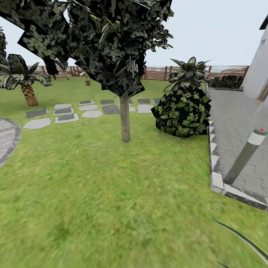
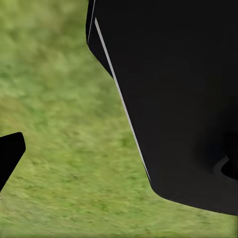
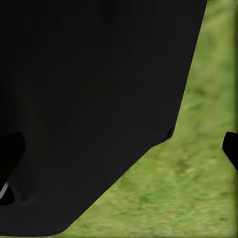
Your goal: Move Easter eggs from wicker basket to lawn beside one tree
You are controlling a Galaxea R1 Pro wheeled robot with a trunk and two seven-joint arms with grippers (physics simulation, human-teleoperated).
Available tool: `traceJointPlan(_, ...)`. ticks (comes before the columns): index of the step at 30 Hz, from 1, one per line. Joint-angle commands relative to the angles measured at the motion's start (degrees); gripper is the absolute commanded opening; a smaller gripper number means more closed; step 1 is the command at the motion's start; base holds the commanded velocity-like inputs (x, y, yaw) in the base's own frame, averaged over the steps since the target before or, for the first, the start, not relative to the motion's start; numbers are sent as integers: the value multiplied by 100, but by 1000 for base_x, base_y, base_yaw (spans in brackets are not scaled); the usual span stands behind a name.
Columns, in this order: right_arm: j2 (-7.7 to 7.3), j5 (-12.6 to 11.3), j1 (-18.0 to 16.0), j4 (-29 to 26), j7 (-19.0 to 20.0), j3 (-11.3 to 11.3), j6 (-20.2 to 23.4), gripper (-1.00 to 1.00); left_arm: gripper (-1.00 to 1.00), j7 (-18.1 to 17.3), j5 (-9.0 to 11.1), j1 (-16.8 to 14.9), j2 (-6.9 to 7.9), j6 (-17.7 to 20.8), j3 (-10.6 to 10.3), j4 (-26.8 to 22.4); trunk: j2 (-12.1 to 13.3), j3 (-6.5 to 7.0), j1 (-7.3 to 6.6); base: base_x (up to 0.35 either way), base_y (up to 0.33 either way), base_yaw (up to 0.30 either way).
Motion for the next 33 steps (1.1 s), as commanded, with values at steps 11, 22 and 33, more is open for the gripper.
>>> traceJointPlan(11, 10, 13, -7, 11, -46, 27, 3, 100, 100, 4, 28, 1, -2, 14, 27, -6, -2, -3, 3, 162, 0, 176)
traceJointPlan(22, 10, 13, -7, 11, -42, 28, 4, 100, 100, 5, 28, 1, 1, 12, 28, -6, -2, -3, 3, 2, 0, 291)
traceJointPlan(33, 10, 13, -7, 11, -40, 27, 7, 100, 100, 5, 28, 1, 1, 12, 28, -8, -2, -3, 3, 0, 0, 291)
